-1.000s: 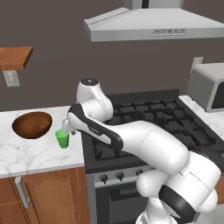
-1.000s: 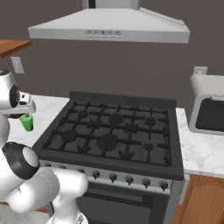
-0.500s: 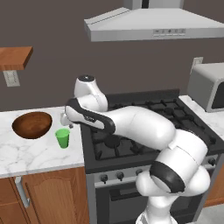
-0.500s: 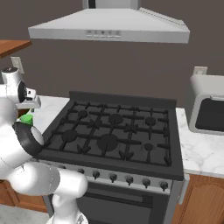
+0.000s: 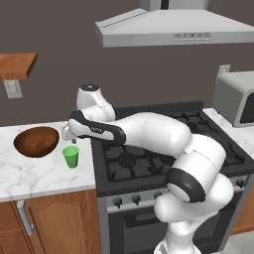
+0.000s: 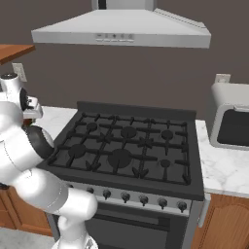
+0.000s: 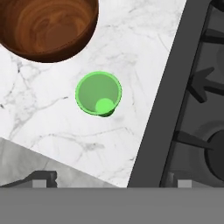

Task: Pick the cup and bowl from the counter and place them on the counter next to the sink.

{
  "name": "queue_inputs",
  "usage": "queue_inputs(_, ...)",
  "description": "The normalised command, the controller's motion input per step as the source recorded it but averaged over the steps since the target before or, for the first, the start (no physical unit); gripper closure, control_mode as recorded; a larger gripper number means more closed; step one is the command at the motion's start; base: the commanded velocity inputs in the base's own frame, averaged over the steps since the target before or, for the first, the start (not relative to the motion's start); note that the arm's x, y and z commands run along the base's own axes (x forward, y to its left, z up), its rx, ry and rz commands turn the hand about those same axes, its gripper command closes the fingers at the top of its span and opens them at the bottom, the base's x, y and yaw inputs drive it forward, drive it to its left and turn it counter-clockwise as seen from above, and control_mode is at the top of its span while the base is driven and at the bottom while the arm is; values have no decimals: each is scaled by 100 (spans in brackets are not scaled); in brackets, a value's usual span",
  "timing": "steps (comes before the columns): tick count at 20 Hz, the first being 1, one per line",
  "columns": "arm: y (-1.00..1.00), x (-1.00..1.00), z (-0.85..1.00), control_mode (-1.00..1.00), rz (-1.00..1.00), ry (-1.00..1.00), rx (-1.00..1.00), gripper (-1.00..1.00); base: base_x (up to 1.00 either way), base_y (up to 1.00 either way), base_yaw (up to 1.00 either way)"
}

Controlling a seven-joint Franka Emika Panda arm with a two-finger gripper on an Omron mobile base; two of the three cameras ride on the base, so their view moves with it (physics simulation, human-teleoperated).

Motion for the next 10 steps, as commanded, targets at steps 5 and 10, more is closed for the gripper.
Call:
queue_inputs(5, 15, 41, -9, -100, 0, -1, 0, -100, 0, 0, 0)
queue_inputs(10, 5, 41, -15, -100, -2, -2, 0, -100, 0, 0, 0)
